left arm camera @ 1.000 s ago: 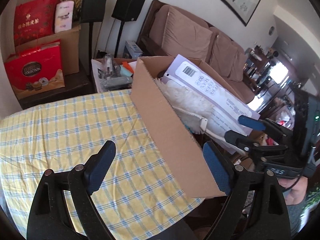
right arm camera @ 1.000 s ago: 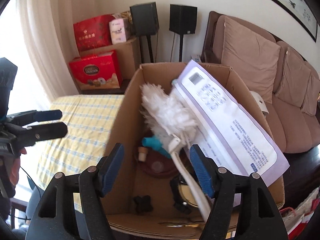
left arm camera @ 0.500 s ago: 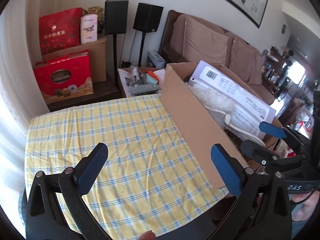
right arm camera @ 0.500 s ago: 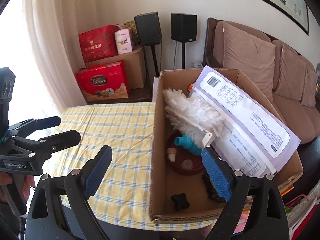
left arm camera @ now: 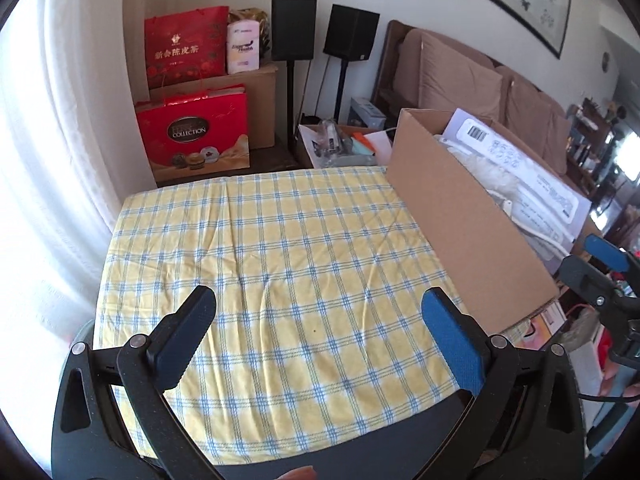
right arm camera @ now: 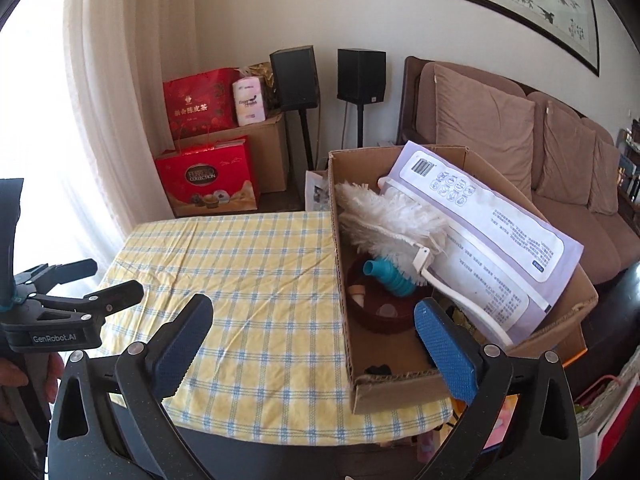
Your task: Organize objects
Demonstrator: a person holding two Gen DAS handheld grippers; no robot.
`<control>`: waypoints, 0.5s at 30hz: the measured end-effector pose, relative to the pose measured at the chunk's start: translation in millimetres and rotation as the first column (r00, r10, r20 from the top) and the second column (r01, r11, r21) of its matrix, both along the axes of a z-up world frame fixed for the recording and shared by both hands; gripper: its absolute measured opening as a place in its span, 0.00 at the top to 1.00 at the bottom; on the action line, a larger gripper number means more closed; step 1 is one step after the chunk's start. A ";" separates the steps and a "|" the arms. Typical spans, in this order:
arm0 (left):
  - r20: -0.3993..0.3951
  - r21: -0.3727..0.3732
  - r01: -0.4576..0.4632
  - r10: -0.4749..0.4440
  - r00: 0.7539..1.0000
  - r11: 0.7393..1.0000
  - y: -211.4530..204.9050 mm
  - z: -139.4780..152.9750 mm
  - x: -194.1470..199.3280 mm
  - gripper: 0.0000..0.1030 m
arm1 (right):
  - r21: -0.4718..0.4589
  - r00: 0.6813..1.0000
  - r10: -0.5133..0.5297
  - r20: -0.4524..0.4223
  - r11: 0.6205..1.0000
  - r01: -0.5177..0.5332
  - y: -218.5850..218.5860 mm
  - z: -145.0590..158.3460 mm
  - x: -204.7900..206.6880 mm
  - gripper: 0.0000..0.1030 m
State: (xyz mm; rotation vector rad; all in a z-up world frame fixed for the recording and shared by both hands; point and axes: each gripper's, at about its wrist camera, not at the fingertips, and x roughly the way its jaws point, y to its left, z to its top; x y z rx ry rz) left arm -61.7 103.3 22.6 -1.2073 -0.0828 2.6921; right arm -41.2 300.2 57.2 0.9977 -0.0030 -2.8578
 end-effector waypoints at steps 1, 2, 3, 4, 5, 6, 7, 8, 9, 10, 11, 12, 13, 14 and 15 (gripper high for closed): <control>-0.002 0.006 -0.007 0.007 1.000 1.000 -3.0 0.4 4.9 0.00 | 0.003 1.000 -0.008 -0.007 1.000 0.008 -0.5 0.4 5.5 0.01; -0.005 0.004 -0.015 0.015 1.000 1.000 -5.4 1.0 9.2 0.00 | 0.002 1.000 -0.011 -0.010 1.000 0.011 -0.7 0.6 9.1 0.01; -0.008 -0.004 -0.021 0.021 1.000 1.000 -7.4 1.3 14.7 0.00 | 0.000 1.000 -0.013 -0.014 1.000 0.013 -0.7 0.8 13.5 0.01; -0.011 -0.013 -0.028 0.028 1.000 1.000 -9.1 1.6 18.6 0.00 | -0.004 1.000 -0.017 -0.017 1.000 0.017 -0.3 1.1 18.2 0.01; -0.016 -0.020 -0.037 0.036 0.999 0.999 -10.8 1.8 23.7 0.00 | -0.006 1.000 -0.022 -0.018 1.000 0.022 0.2 1.4 22.0 0.01; -0.018 -0.019 -0.042 0.042 0.999 0.999 -13.4 1.4 28.3 0.00 | -0.007 0.999 -0.030 -0.022 1.000 0.030 1.3 1.4 26.1 0.01; -0.020 -0.016 -0.047 0.047 0.999 0.999 -16.4 1.2 33.1 0.00 | -0.004 0.999 -0.038 -0.025 0.999 0.038 2.6 1.2 30.5 0.01; -0.021 -0.014 -0.054 0.054 0.998 0.998 -19.8 0.7 36.3 0.00 | 0.000 0.999 -0.044 -0.027 0.999 0.044 3.5 0.7 34.4 0.01; -0.023 -0.016 -0.069 0.069 0.997 0.997 -22.9 0.6 40.2 0.00 | 0.007 0.998 -0.051 -0.029 0.999 0.051 4.9 0.1 38.1 0.01; -0.030 -0.019 -0.085 0.085 0.996 0.996 -26.4 1.2 45.1 0.00 | 0.015 0.998 -0.059 -0.030 0.998 0.060 6.1 -0.8 42.5 0.01; -0.034 -0.019 -0.100 0.099 0.994 0.995 -29.8 1.5 48.8 0.00 | 0.019 0.998 -0.063 -0.030 0.998 0.064 7.0 -1.6 45.3 0.01; -0.037 -0.013 -0.111 0.110 0.993 0.994 -33.2 2.4 53.4 0.00 | 0.024 0.997 -0.068 -0.032 0.997 0.069 8.0 -2.7 48.5 0.01; -0.038 -0.003 -0.114 0.114 0.993 0.994 -36.3 3.2 57.4 0.00 | 0.027 0.997 -0.072 -0.030 0.997 0.073 8.8 -4.2 52.0 0.01; -0.038 0.007 -0.118 0.118 0.992 0.993 -39.0 4.1 62.0 0.00 | 0.029 0.997 -0.073 -0.029 0.997 0.074 9.5 -6.0 54.9 0.01; -0.042 0.012 -0.119 0.120 0.992 0.993 -40.7 5.3 66.7 0.00 | 0.028 0.997 -0.074 -0.025 0.997 0.075 9.6 -7.8 58.1 0.01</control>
